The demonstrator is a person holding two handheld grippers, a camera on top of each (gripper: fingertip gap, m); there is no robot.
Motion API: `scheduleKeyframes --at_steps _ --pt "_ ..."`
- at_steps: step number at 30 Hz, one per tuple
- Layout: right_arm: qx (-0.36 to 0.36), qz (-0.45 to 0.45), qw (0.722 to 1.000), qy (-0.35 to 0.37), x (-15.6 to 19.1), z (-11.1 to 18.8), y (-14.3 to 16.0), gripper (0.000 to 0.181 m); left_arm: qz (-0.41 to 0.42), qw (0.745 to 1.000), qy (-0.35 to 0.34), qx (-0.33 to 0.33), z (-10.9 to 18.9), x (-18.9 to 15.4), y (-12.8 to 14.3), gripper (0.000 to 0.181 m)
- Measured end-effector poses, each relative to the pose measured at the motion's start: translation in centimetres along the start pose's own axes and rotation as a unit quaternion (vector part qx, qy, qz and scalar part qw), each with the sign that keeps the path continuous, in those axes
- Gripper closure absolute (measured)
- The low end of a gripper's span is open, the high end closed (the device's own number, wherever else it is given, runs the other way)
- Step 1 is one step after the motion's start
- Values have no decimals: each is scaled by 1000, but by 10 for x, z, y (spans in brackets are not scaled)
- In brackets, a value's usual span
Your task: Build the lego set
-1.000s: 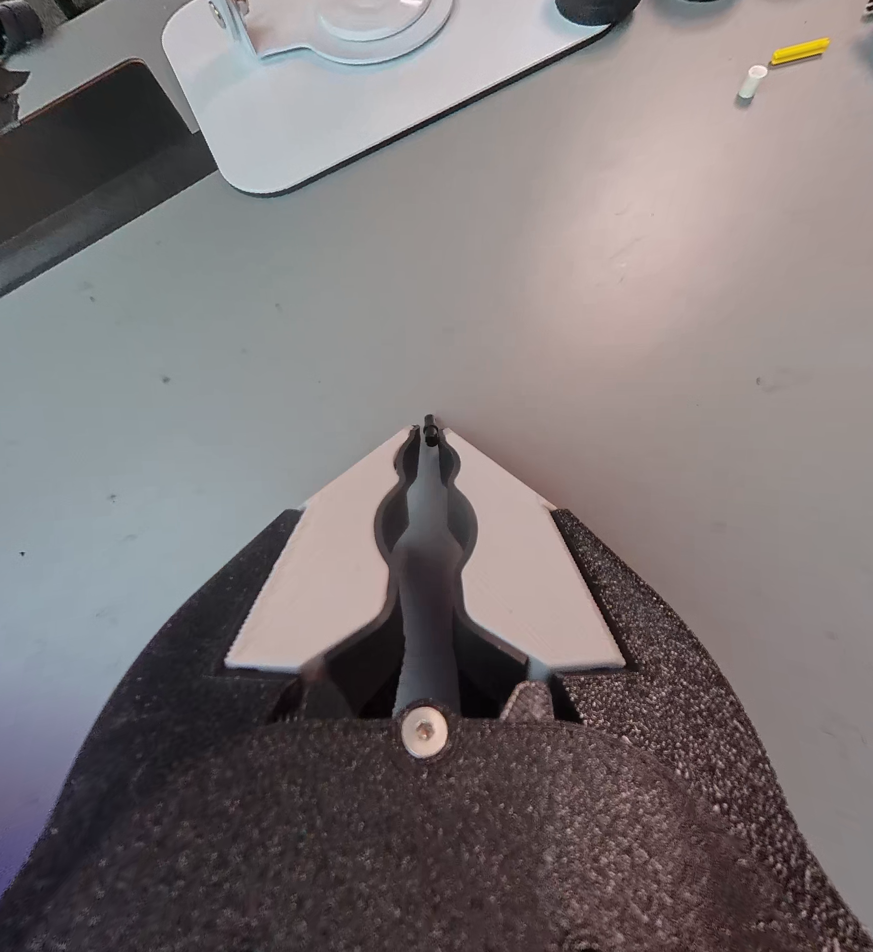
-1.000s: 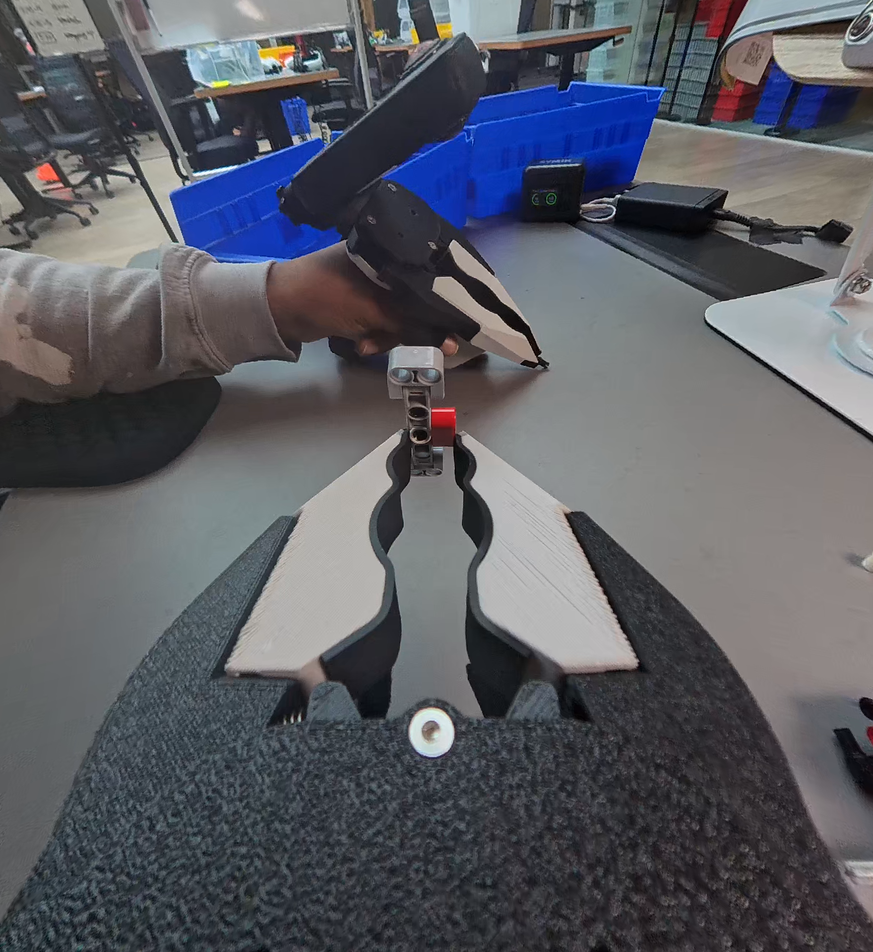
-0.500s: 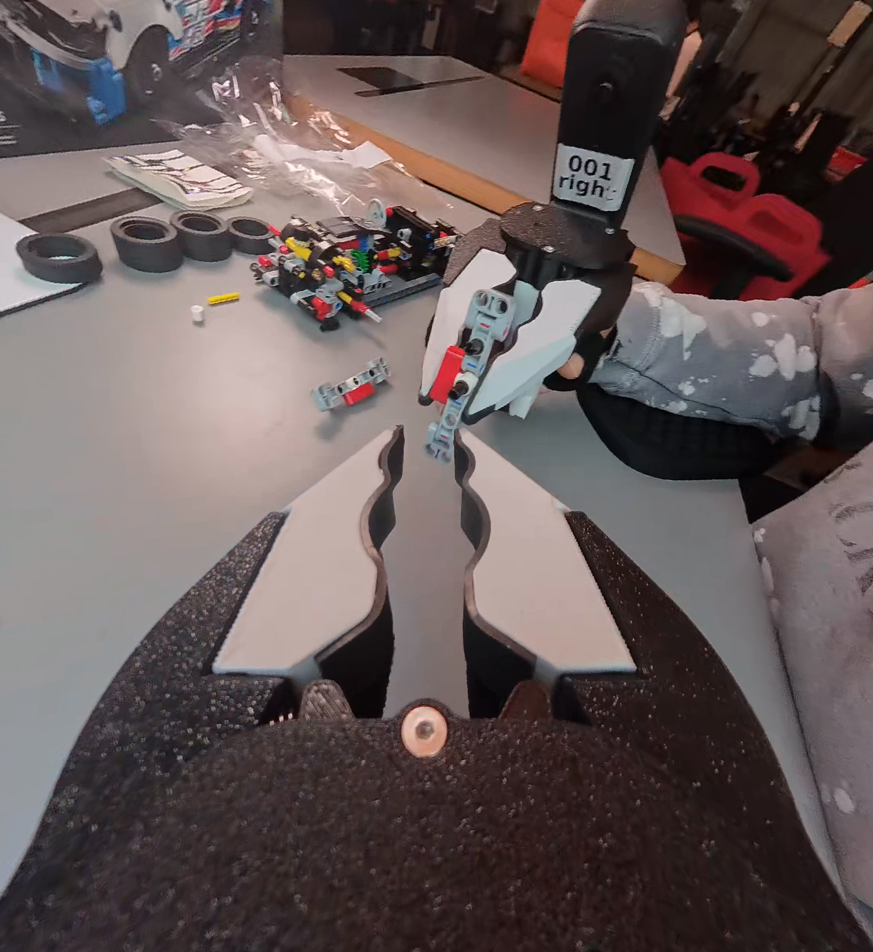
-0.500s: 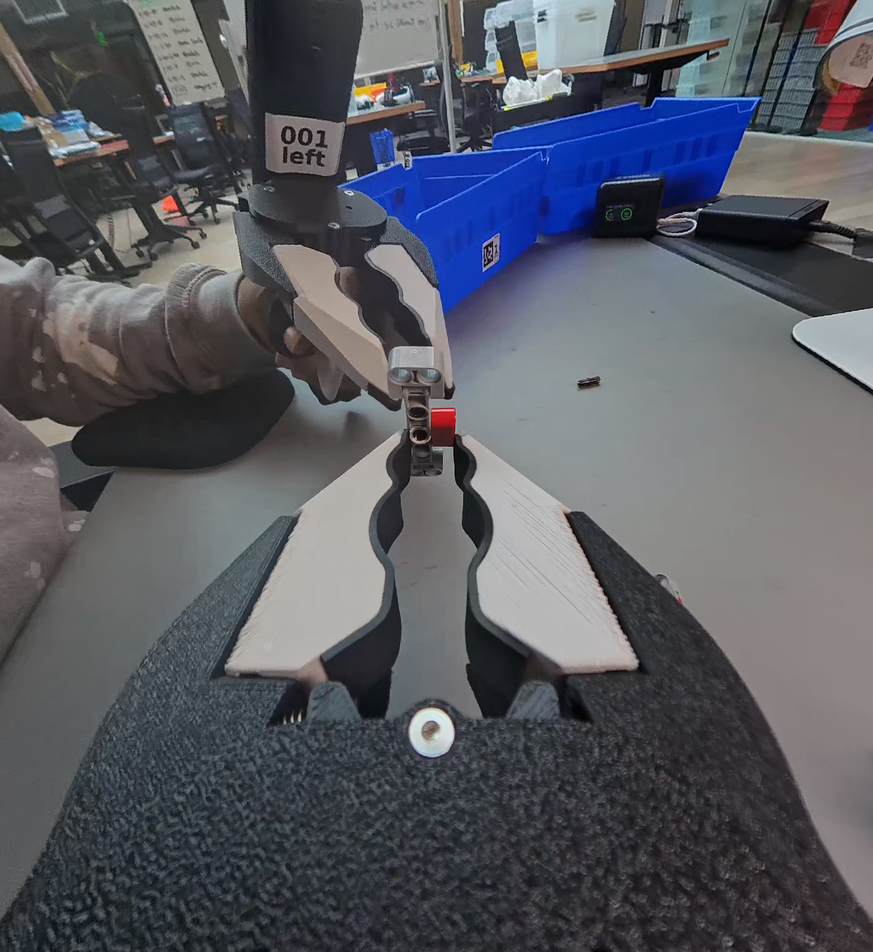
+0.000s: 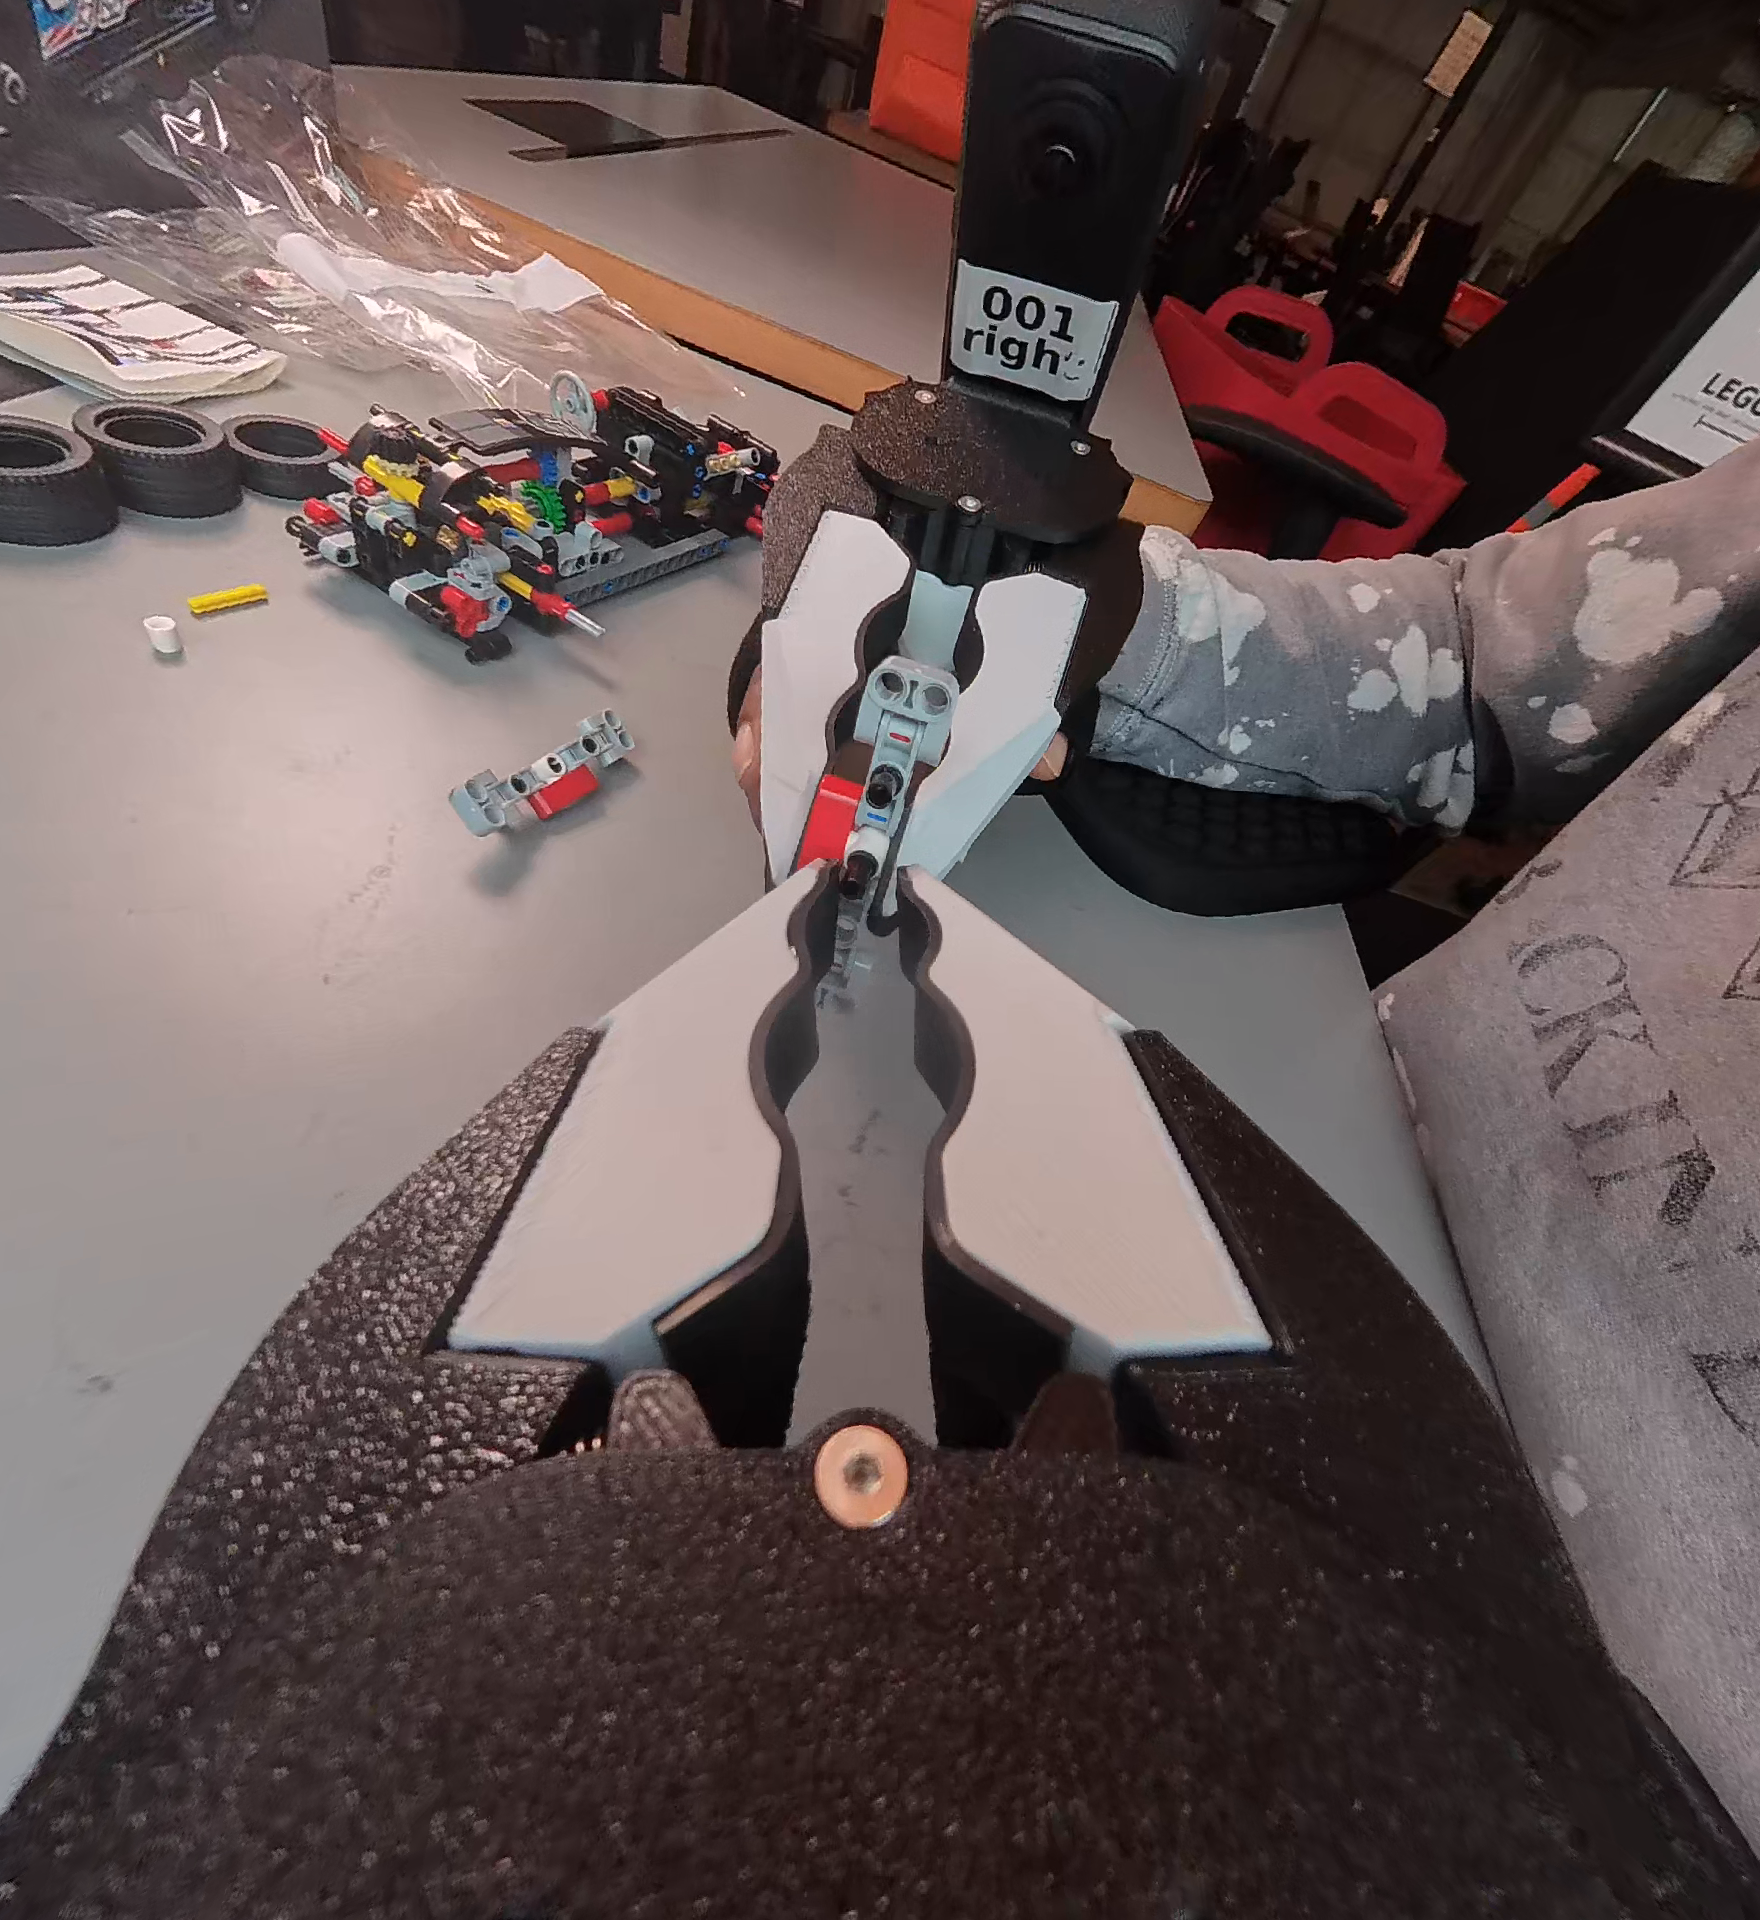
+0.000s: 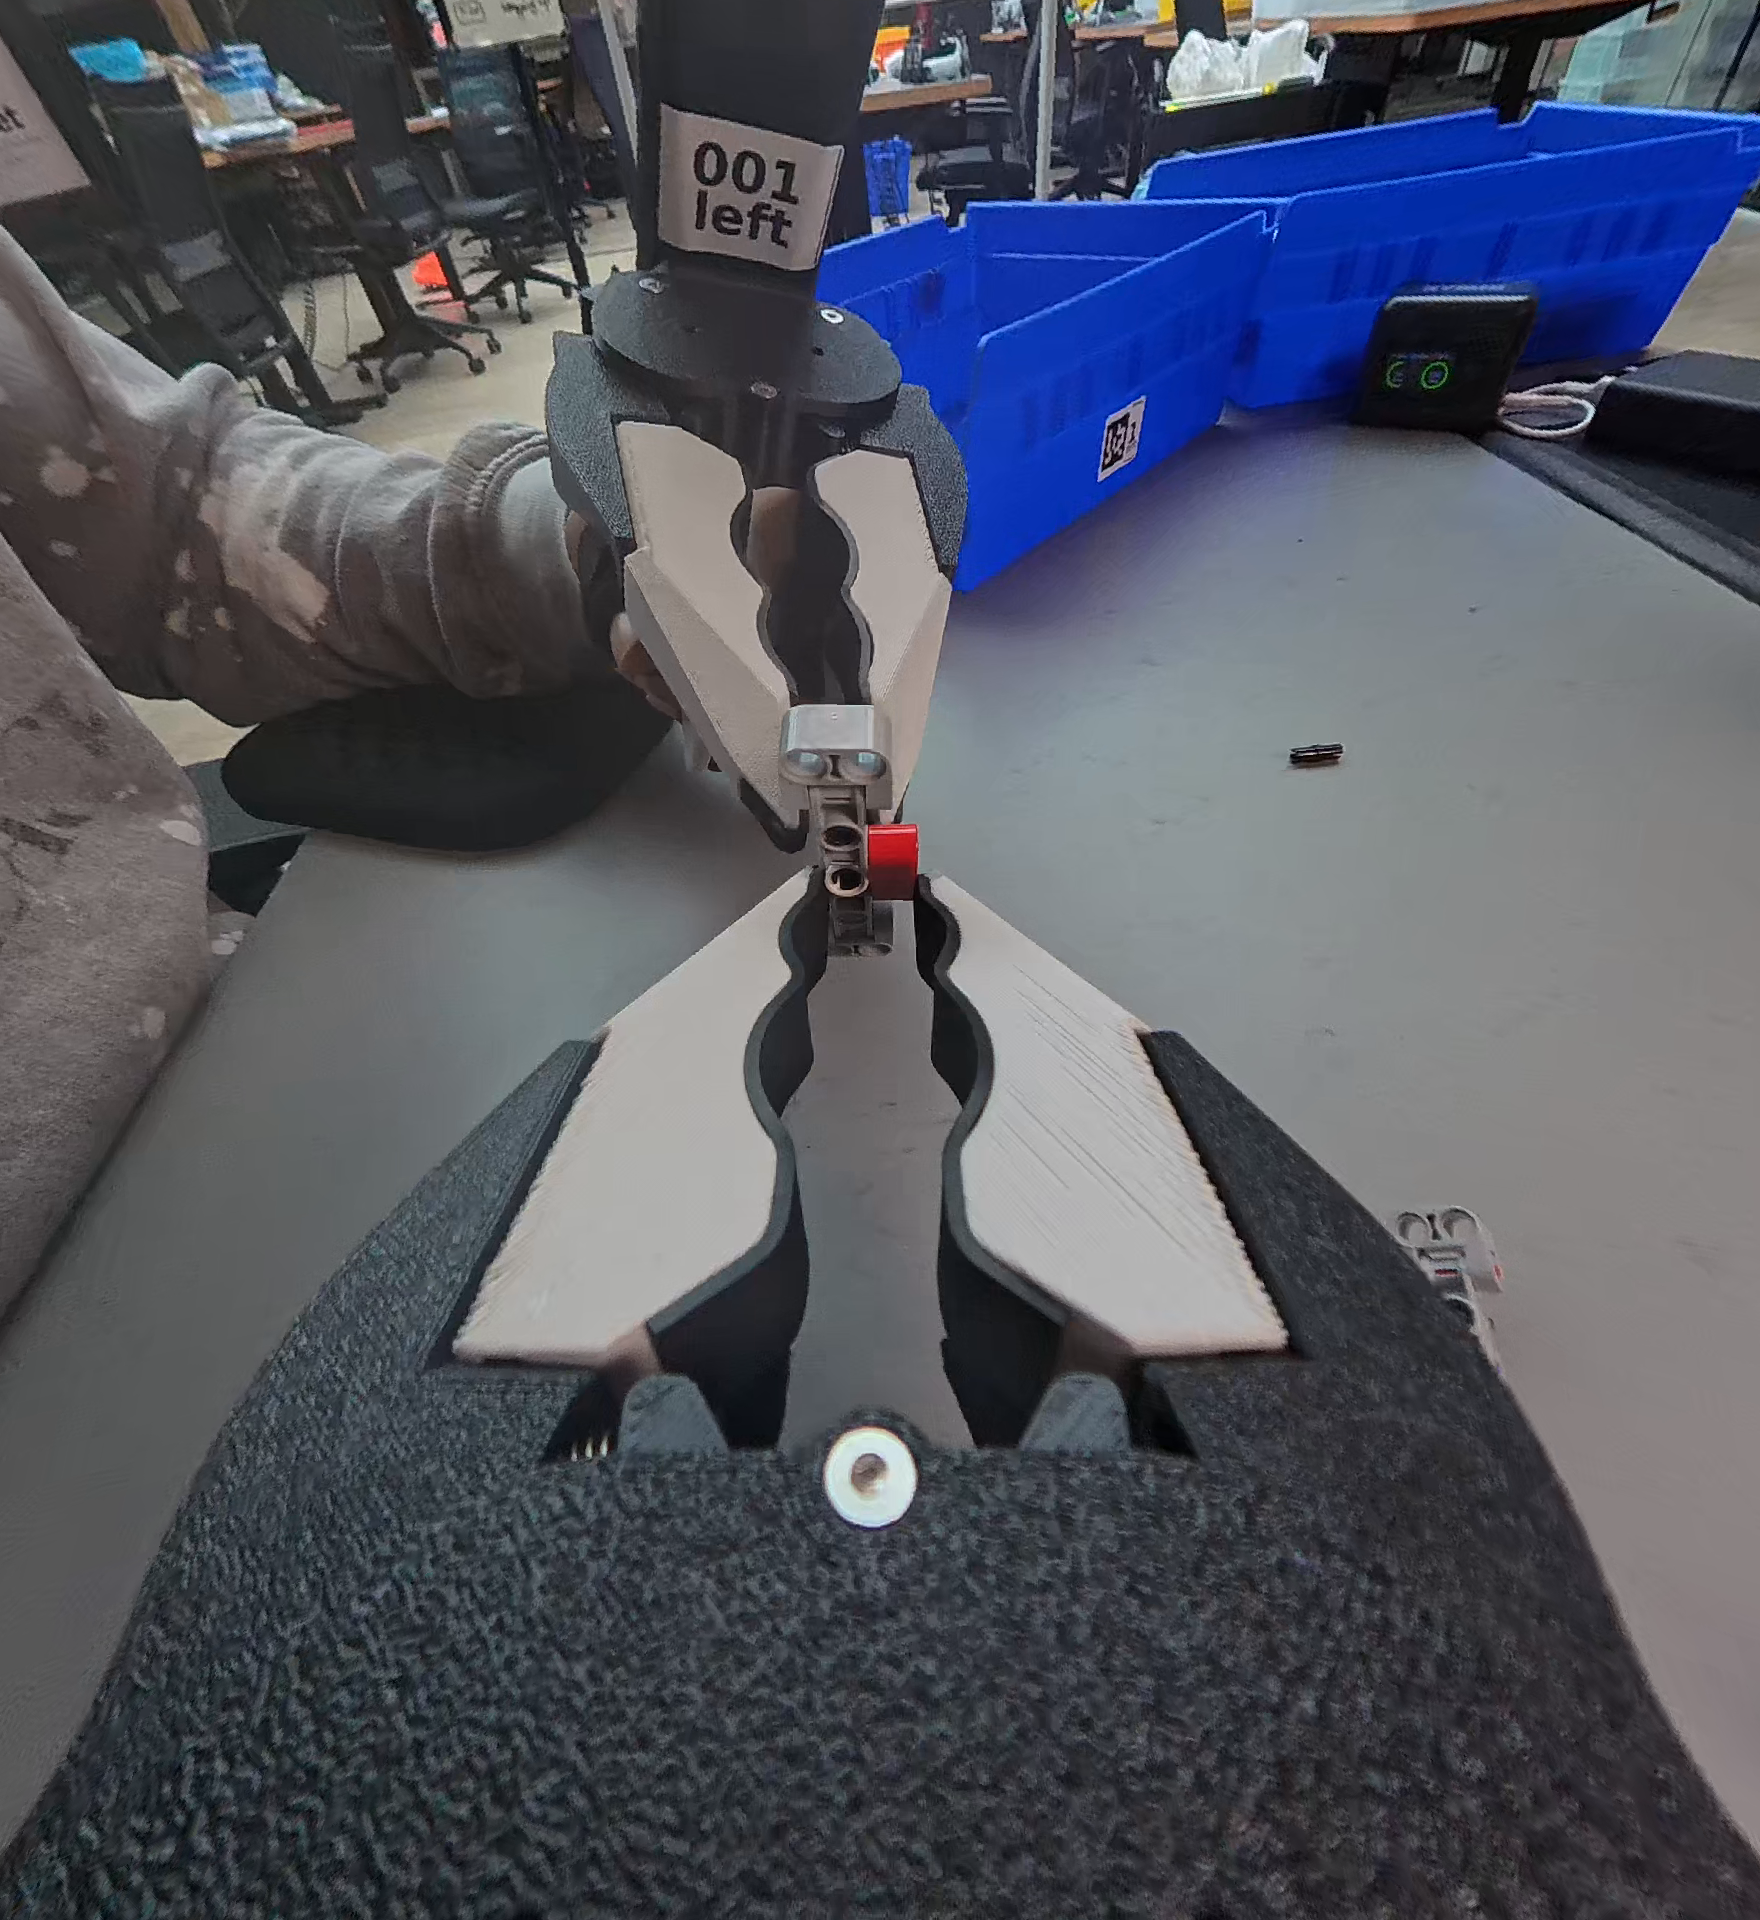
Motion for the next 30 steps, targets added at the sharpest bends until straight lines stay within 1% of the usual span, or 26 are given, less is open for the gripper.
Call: scheduleKeyframes --at_steps 3,8,10,12,15,16,18,19,20,22,24,25,26,30 --pt "6 -3 1000 -11 3 -1 1 167 -11 1000 -3 6 -1 -1 2 177" --pt "23 1 1000 -17 5 -2 4 168 -27 999 -4 22 -1 -4 4 178" --pt "13 13 999 -33 8 1 0 168 -29 999 11 17 1 -7 0 179" --pt "-16 10 999 -48 10 10 -8 168 -39 999 15 8 8 -8 -7 179" --pt "-41 7 999 -29 2 43 -13 168 -45 999 15 -8 30 3 -10 179" --pt "-46 8 999 -24 2 48 -15 168 -44 999 2 -11 34 8 -10 179" --pt "-35 14 999 -19 3 44 -13 168 -44 999 -24 -3 35 18 -9 179" --pt "-33 15 999 -18 3 39 -12 168 -47 998 -48 8 32 24 -6 179" --pt "-33 11 999 -15 2 36 -12 168 -43 995 -88 17 30 36 -4 179" --pt "-25 2 1000 19 -8 36 -8 168 -43 979 -194 54 27 69 8 178" --pt "-6 -4 998 55 -19 37 -1 168 -63 941 -309 127 27 108 26 178" --pt "2 -7 998 65 -22 36 3 168 -70 921 -352 153 27 124 32 178" --pt "13 -9 997 75 -25 35 6 168 -71 907 -379 172 26 137 36 178" --pt "47 -1 995 85 -24 28 13 168 -54 885 -421 193 20 160 42 177"
Point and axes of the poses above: each gripper's, where its closed fingertips meet, z back along the fingers, y out of its underside, x = y × z across the jaws, the point moved 5 cm from there along z, back along the fingers, and after that the axes turned 14 degrees about -y, right-handed, at the moved point
